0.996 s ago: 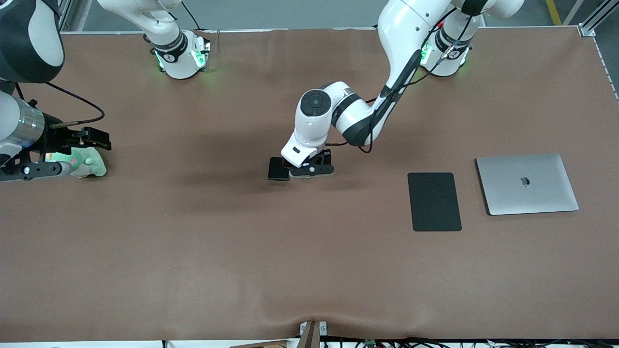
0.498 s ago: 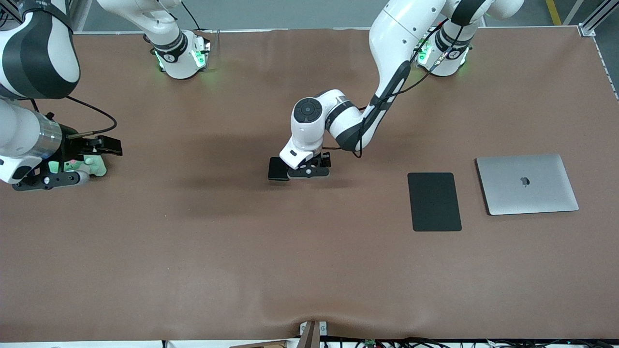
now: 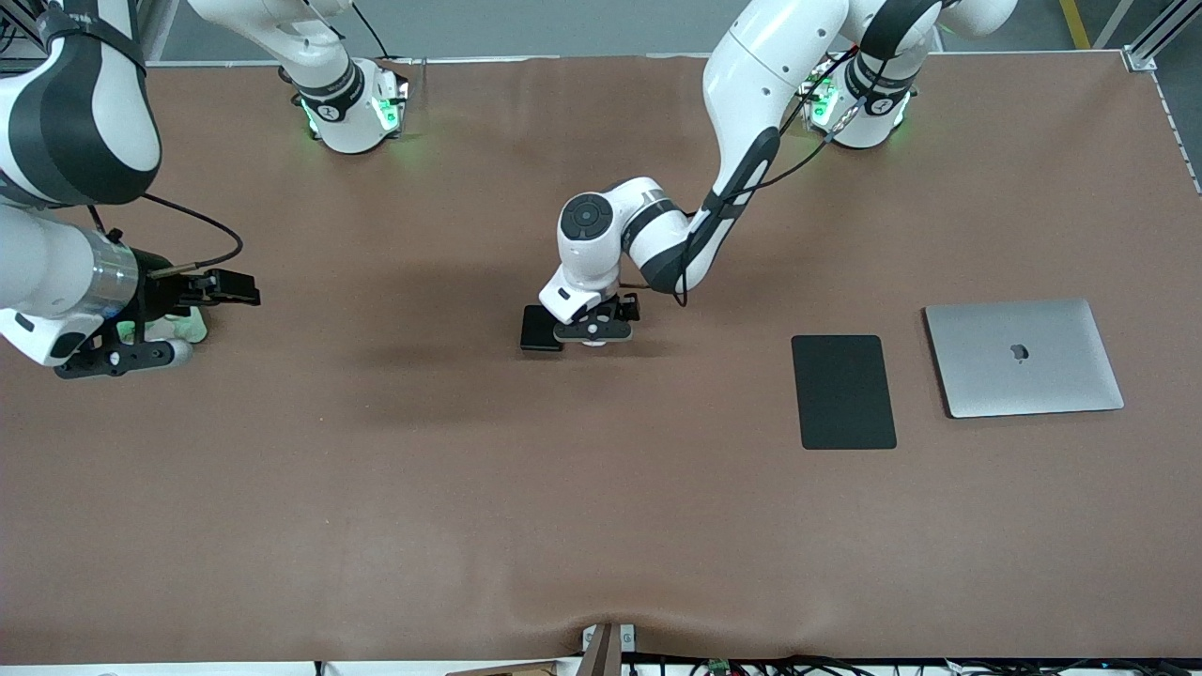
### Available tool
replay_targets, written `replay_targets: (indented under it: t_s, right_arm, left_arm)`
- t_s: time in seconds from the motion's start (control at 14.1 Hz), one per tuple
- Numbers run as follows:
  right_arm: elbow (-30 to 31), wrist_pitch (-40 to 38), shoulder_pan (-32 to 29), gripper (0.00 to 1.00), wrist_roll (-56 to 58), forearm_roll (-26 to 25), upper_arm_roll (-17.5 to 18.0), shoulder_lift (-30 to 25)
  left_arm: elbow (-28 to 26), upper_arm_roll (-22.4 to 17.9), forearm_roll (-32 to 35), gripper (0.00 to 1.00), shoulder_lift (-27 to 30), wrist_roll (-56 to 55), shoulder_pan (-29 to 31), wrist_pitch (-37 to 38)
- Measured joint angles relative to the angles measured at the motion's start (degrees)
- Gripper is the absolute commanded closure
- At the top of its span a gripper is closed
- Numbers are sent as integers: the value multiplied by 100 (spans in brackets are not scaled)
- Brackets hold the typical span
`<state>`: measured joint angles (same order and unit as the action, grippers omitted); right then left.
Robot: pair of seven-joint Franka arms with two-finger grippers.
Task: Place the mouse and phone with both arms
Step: 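Grasp the white mouse with the left gripper while the right gripper reaches out, then carry the mouse toward the pad while the right gripper approaches the phone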
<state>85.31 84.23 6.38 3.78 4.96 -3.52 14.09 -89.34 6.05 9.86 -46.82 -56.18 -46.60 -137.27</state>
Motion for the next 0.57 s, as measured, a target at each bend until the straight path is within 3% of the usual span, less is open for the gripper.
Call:
replay_targets:
  t_s: [0.07,0.28,0.43,0.57]
  right_arm:
    - [0,0,23,0,-43,24,2,25]
    - [0,84,169,0,-255,45,8,76]
    - [-1,171,311,0,-545,48,15,112]
    - [0,273,497,0,-807,50,22,163]
  left_arm:
    - [2,-1,4,78,-5,0,-2,-1]
    - [68,-27,9,80,12,0,5,2]
    - [116,-48,11,78,34,1,29,115]
    - [187,-95,16,67,164,22,117,428]
